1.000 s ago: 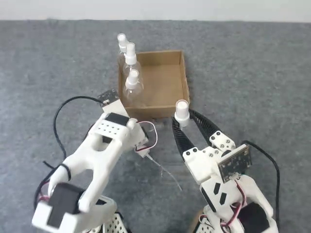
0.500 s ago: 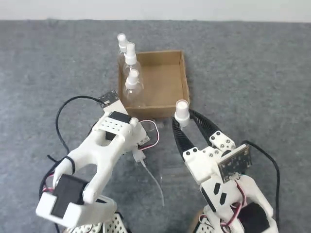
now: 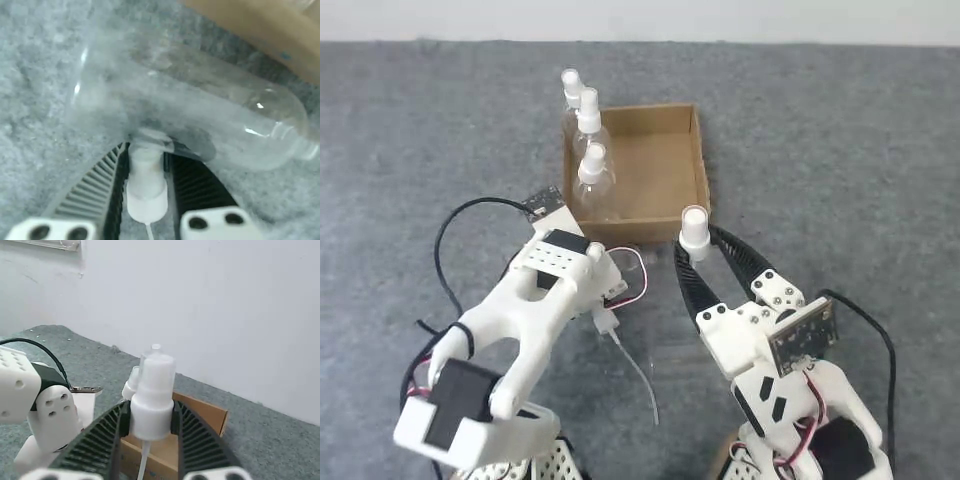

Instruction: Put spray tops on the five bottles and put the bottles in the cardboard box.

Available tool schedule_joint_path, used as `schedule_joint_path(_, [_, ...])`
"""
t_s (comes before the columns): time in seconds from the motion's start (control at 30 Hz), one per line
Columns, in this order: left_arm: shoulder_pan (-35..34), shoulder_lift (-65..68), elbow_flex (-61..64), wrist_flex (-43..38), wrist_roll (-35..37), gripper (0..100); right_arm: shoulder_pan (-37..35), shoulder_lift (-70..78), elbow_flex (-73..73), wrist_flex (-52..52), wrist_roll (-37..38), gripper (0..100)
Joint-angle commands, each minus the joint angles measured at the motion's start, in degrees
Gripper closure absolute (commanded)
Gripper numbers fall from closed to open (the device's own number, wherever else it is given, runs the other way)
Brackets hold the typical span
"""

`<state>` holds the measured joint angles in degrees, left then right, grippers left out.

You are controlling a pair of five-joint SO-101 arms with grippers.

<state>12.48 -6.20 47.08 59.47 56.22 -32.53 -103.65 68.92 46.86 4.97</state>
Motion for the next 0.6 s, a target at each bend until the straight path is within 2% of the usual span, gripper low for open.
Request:
schedule_joint_path(0.0, [-3.1,-6.9,-2.5,1.7,0.3,99,0.7,-0.2,-0.1,-1.6,-0.1,99.2])
schedule_joint_path(0.13, [-6.6,-10.9,-1.0,1.6,-1.1,99,0.6,-0.3,0.6,-1.8,-0.1,99.2])
schedule_joint_path(0.4, [-7.5,-12.8,-1.1,2.0,-4.2,99,0.6,-0.3,2.6,-4.8,-0.1,99.2])
schedule_joint_path(0.57, [-11.3,-12.9,-1.5,2.0,-8.6,99,0.5,-0.3,2.6,-4.8,-0.1,99.2])
